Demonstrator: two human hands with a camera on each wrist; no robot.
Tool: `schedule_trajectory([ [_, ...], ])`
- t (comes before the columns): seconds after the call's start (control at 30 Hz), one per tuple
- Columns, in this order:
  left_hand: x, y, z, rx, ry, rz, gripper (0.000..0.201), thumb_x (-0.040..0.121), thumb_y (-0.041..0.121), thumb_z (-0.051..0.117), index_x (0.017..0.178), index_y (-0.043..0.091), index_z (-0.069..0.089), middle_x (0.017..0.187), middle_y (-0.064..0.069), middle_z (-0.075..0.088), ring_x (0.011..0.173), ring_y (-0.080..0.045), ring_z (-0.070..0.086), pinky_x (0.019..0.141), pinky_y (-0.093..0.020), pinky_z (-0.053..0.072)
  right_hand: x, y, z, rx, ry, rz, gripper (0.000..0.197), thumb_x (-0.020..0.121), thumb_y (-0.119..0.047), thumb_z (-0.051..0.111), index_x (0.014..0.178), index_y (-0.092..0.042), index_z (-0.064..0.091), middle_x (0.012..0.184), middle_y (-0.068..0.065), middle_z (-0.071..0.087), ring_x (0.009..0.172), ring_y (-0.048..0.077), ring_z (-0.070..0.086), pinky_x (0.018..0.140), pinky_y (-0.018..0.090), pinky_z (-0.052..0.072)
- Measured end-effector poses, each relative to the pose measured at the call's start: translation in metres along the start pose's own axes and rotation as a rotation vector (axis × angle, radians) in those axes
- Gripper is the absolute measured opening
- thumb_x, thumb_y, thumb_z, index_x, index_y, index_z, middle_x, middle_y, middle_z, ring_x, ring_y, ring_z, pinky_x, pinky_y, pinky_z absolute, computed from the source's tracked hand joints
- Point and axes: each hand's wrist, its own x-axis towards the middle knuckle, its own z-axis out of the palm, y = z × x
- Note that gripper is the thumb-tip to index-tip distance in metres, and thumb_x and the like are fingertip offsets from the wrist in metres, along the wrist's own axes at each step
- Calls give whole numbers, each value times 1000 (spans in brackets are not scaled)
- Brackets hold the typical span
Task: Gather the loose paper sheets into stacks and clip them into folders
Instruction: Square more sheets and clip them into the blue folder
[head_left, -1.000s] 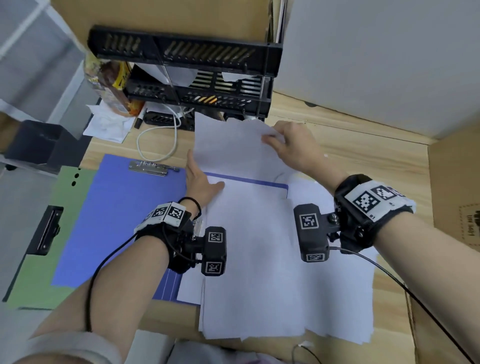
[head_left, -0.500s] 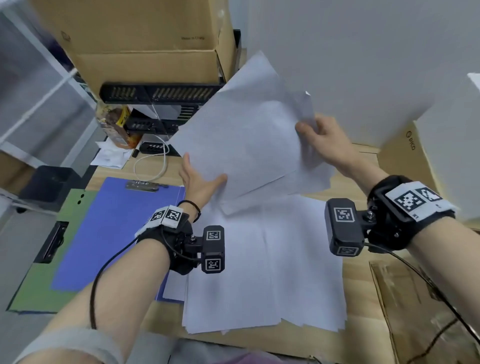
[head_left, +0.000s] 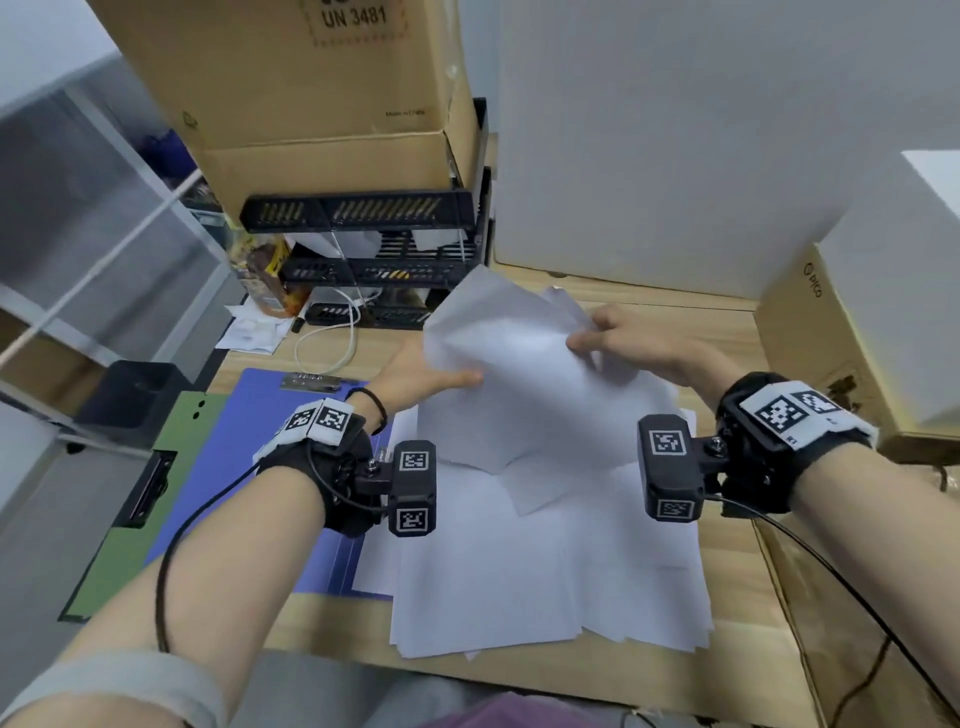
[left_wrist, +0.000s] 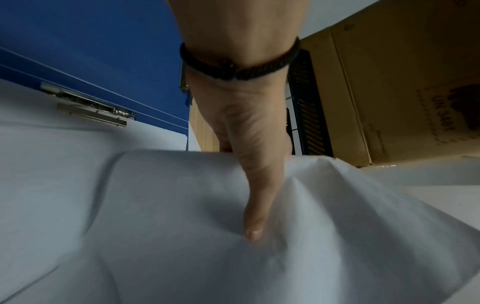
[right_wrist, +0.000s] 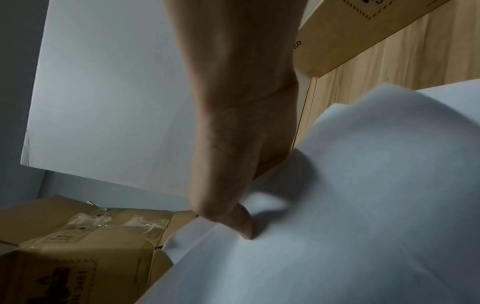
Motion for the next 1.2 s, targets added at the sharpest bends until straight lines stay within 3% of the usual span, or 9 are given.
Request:
schedule_trajectory([
  [0.17, -11, -3, -7, -65, -148, 29, 57, 74, 16, 80, 122, 30, 54, 122, 8, 64, 112, -7, 61, 96, -30, 49, -7, -9, 6, 38, 72, -9, 21, 91, -18, 59, 71, -19, 55, 69, -5, 57, 53, 8, 54, 50, 19, 41],
  [0.27, -13, -9, -15, -44, -194, 3, 65, 66, 30, 84, 124, 27, 55, 121, 8, 65, 110, -8, 62, 96, -32, 50, -12, -14, 15, 50, 110, -33, 6, 91, -23, 61, 89, -19, 65, 81, -3, 65, 68, 12, 62, 59, 20, 48],
  [0.33, -14, -16, -25, -78, -165, -33, 66, 62, 33, 85, 122, 24, 59, 119, 5, 67, 109, -13, 64, 98, -39, 50, -14, -12, 22, 145, 128, -27, 20, 91, -29, 63, 109, -22, 67, 99, -3, 73, 84, 16, 70, 74, 29, 56],
  [0.43, -19, -26, -43, -177, -91, -48, 62, 63, 28, 86, 120, 22, 61, 116, 2, 70, 106, -16, 66, 97, -41, 50, -19, -1, 32, 230, 132, 32, 31, 88, -40, 66, 114, -24, 67, 109, -1, 73, 98, 20, 71, 87, 38, 57],
  [0.57, -28, -40, -62, -293, 39, -57, 80, 53, 30, 90, 126, 16, 58, 115, 1, 70, 103, -16, 68, 89, -36, 54, -22, 25, 51, 399, 172, 122, 32, 87, -34, 69, 114, -18, 63, 100, -1, 74, 87, 19, 71, 88, 35, 55],
  [0.7, -29, -56, -69, -424, 154, -119, 70, 62, 23, 84, 126, 12, 58, 117, -3, 69, 103, -19, 67, 90, -38, 54, -20, 33, 77, 596, 170, 169, 33, 90, -33, 65, 118, -18, 58, 101, 2, 71, 82, 19, 71, 80, 30, 53],
  [0.83, -30, -68, -63, -327, -40, -240, 63, 72, 21, 81, 129, 12, 54, 122, -6, 66, 104, -21, 66, 89, -37, 54, -12, 18, 109, 613, 47, 186, 23, 98, -34, 54, 117, -24, 61, 106, -7, 72, 90, 11, 70, 77, 26, 52],
  [0.97, -34, -84, -48, -293, -178, -340, 40, 90, 15, 62, 129, 16, 53, 121, -4, 66, 108, -25, 64, 95, -42, 50, -6, 17, 132, 555, 164, 293, 34, 96, -17, 54, 129, -17, 53, 115, -1, 70, 93, 15, 70, 65, 24, 55],
  [1.2, -46, -119, -26, -153, -166, -382, 32, 96, 19, 55, 127, 11, 55, 122, -3, 62, 106, -23, 61, 91, -35, 48, -25, 52, 171, 566, 111, 469, 39, 88, -18, 68, 123, -13, 52, 113, 6, 71, 99, 25, 71, 85, 39, 57],
])
